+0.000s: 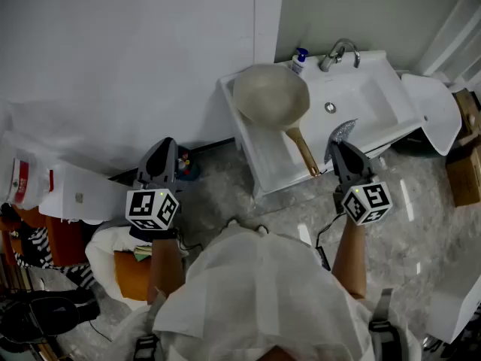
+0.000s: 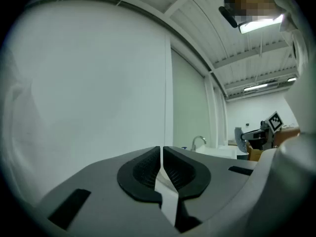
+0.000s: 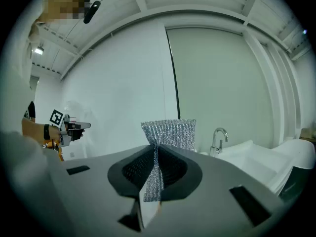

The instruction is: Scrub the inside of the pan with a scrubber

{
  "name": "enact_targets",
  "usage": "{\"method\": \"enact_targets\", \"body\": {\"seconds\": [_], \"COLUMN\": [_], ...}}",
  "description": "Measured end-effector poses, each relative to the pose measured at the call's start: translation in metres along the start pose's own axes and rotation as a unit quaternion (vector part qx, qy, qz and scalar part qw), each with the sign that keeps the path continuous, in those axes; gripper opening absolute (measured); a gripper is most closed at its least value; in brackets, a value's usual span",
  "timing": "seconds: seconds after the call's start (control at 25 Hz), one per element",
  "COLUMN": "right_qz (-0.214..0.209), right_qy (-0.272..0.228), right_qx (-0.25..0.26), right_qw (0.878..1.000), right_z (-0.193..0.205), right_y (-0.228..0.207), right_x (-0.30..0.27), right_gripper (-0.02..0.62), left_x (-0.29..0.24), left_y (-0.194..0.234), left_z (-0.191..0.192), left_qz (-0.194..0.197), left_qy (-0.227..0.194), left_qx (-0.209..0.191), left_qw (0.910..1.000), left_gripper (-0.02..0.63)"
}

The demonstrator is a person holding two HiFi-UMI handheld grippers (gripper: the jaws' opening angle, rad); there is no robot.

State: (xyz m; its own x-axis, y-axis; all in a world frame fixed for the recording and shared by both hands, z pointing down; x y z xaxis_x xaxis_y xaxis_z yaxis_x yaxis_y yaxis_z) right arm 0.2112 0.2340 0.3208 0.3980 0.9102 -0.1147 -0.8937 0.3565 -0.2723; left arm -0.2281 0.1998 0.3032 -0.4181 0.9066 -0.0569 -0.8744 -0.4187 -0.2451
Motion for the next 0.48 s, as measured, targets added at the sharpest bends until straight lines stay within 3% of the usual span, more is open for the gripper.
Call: {"method": "enact_targets", "body": {"seconds": [0.48], "right_qz": [0.001], "right_qy": [-0.001], "right_qx": [-0.002], "right_qw": [1.0], "right_z": [-0.002], "right_y": [-0.005], "right_x": [0.004], "right_gripper": [0.029], "left_x": [-0.006], "left_y": [-0.011], "left_z": [-0.005], "left_qz": [0.01], "left_qy": [0.0], "left_qx": [-0.004], "left_qw": [0.9999], "left_gripper": [0.031]}}
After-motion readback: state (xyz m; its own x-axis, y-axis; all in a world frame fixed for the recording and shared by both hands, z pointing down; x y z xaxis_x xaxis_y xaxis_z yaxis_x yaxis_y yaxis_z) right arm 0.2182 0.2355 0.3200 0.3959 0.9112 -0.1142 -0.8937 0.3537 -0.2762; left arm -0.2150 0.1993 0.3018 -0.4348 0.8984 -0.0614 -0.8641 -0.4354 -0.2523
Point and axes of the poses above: the fingertips, and each gripper's own axes: x backward along the fingers, y to its left, z out of its underside, the point moved 7 cm from there along x, backward along the fingers, and after that the axes turned 14 degrees about -x, right-handed, at the moved point
